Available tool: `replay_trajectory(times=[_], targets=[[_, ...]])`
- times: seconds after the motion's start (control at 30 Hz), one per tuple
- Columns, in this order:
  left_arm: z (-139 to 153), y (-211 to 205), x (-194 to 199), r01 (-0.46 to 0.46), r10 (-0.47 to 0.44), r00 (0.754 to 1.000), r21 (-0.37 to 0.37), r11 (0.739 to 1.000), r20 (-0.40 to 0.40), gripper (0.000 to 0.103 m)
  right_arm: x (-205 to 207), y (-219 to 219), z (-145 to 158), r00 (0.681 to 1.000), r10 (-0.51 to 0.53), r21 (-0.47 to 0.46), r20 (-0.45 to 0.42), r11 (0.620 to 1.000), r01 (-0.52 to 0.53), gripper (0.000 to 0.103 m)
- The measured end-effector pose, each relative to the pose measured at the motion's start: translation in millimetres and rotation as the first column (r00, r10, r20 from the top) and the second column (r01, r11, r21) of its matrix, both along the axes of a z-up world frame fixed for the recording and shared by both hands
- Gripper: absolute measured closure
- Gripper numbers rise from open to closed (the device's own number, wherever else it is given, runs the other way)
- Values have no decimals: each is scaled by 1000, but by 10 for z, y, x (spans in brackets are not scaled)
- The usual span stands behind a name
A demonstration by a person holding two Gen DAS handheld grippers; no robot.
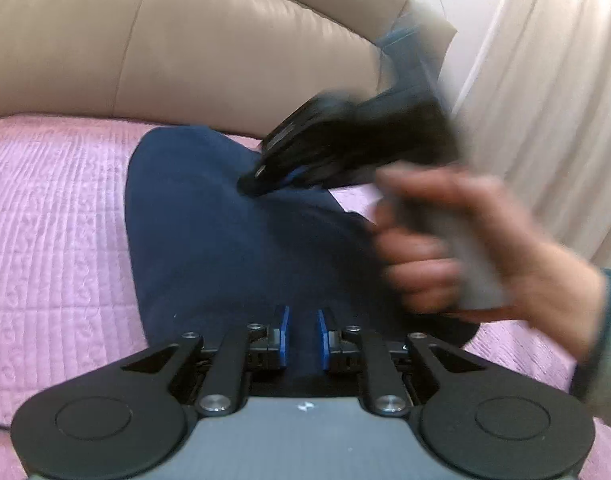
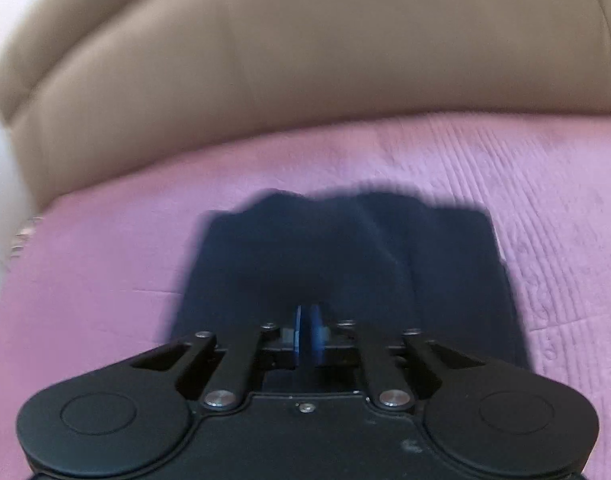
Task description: Fold large clothes
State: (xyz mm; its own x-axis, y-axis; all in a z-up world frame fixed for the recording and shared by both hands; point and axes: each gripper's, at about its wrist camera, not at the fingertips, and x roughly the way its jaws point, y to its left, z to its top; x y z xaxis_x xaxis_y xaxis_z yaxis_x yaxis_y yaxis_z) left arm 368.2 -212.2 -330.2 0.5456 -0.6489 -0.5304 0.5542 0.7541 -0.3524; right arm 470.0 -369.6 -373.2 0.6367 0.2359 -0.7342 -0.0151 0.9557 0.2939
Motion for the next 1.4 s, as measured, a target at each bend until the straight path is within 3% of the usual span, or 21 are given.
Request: replay_trajectory(times=[0.07,0.13,0.17,0.23,0.4,0.43,0.5,0.57,0.6,0.63,0.67,0.73,0.8,0.9,0.93,1.03,1.13,1.2,1.27,1.3,1.4], targets=[[-12,92,-20,5,-5,1000,-1,1000,3,86,169,-249,-337,989,-148,105,-13,983,149,103],[3,115,-23,11,-11,1000,9,1000,4,89,163,-514,-583,959,-280,285,-49,916,282,103],[12,120,-31,17,-17,1000,23,1000,12,89,130,-512,-591,954,-299,302,-35,906,295,103],[-8,133,-37,23,-24,1000,26,999,6,90,90,-391,-547,960,-278,229,17,936,267,103],[153,186,-140,57,-58,998,52,997,11,89,-110,-359,-177,969,-244,127,21,962,240,103],[202,206,-175,64,-65,998,52,997,23,89,-300,-327,-56,974,-224,104,45,970,218,77],[256,241,-229,58,-60,997,54,997,46,89,-796,-215,140,975,-202,73,96,978,196,39],[211,242,-241,57,-60,997,72,996,43,89,-1357,-50,238,970,-191,-34,152,980,198,47],[153,226,-239,56,-59,998,89,994,33,88,-1559,48,204,967,-203,-114,151,969,221,60],[90,200,-233,57,-61,998,116,992,28,90,-1759,107,110,967,-223,-187,121,952,243,78],[61,184,-230,58,-63,998,131,990,31,91,-1866,108,-27,965,-249,-218,78,941,260,87],[14,179,-169,59,-60,998,109,992,3,96,-2046,-38,-423,944,-325,-173,-50,934,312,103],[-3,178,-129,57,-55,998,85,995,-21,97,-2154,-167,-531,932,-362,-72,-16,930,360,103],[35,187,-150,50,-51,999,109,993,0,97,-2057,-157,-363,923,-381,-78,-54,923,376,103],[78,219,-175,43,-43,999,106,993,6,96,-2054,-144,-274,923,-382,-69,-53,923,378,98],[205,355,-277,6,-8,1000,84,996,23,93,-2158,-5,131,941,-331,-80,69,939,336,95],[150,461,-285,-78,82,996,166,983,-20,91,-2176,223,302,958,-245,-141,146,954,266,90],[54,548,-284,-124,142,988,225,966,-64,91,-2023,284,104,973,-218,-159,72,961,227,90],[30,722,-345,-159,182,979,209,965,-96,91,-1859,290,-325,971,-226,-166,-75,963,211,92],[45,827,-397,-175,198,974,186,967,-111,91,-1858,251,-477,961,-257,-136,-101,961,242,93],[111,1077,-564,-217,239,964,181,959,-114,91,-1963,152,-458,952,-295,-54,-78,955,292,94]])
